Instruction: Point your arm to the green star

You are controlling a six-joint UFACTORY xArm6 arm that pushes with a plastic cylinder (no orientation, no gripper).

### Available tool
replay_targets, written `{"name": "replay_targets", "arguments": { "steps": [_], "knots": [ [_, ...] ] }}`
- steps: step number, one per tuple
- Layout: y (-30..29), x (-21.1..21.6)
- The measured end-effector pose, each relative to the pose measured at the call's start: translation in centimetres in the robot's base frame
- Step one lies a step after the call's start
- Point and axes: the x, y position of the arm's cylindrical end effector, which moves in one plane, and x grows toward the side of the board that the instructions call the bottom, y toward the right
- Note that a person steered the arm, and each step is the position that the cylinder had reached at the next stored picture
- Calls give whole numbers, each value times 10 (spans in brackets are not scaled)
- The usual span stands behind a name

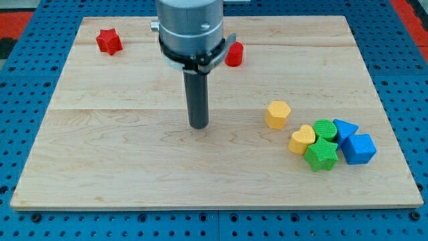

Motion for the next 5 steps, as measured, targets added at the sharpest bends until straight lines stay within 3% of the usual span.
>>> {"name": "replay_targets", "arguments": {
  "steps": [1, 3, 4, 5],
  "knots": [
    [6, 40],
    [117, 131],
    [179, 131],
    [204, 111]
  ]
}}
